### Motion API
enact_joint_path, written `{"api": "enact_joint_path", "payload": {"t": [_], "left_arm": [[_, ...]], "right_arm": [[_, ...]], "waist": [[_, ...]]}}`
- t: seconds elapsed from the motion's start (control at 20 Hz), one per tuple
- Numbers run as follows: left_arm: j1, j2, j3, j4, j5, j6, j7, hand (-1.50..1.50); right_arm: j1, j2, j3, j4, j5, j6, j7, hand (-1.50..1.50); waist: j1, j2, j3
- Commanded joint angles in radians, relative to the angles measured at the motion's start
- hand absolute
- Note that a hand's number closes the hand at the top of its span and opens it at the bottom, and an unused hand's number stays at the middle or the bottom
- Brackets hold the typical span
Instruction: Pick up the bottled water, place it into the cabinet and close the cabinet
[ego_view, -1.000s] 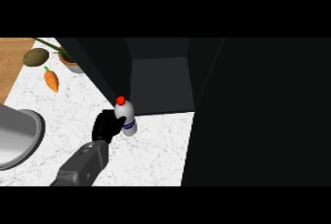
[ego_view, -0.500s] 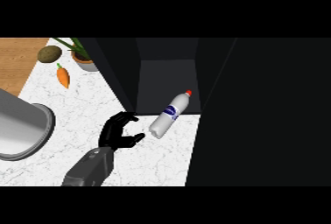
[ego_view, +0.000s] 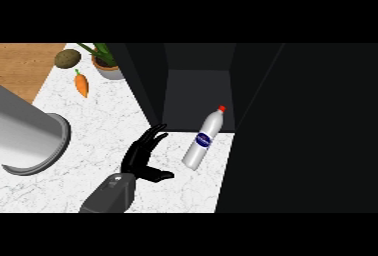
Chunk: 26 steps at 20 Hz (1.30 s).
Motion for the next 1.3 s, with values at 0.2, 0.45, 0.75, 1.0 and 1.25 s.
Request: {"api": "enact_joint_path", "payload": {"t": [0.2,0.45,0.75,1.0,1.25], "left_arm": [[0.036,0.126,0.003,-0.137,0.001,-0.074,-0.134,-1.50],[0.079,0.254,0.001,-0.201,-0.008,-0.057,-0.137,-1.50],[0.133,0.317,-0.007,-0.331,0.004,-0.107,-0.101,-1.50],[0.179,0.360,-0.014,-0.427,0.026,-0.150,-0.047,-1.50],[0.225,0.409,-0.015,-0.528,0.053,-0.166,0.012,-1.50]], "right_arm": [[0.031,0.028,0.135,-0.157,0.018,-0.054,0.058,1.50],[-0.006,0.032,0.249,-0.178,0.057,-0.105,0.094,1.50],[-0.102,0.057,0.409,-0.191,0.123,-0.177,0.116,1.50],[-0.234,0.076,0.544,-0.136,0.174,-0.246,0.153,1.50],[-0.371,0.143,0.666,-0.054,0.231,-0.344,0.167,1.50]], "waist": [[0.052,-0.027,0.009],[0.069,-0.025,0.009],[0.075,-0.030,0.007],[0.092,-0.029,0.004],[0.100,-0.026,0.004]]}}
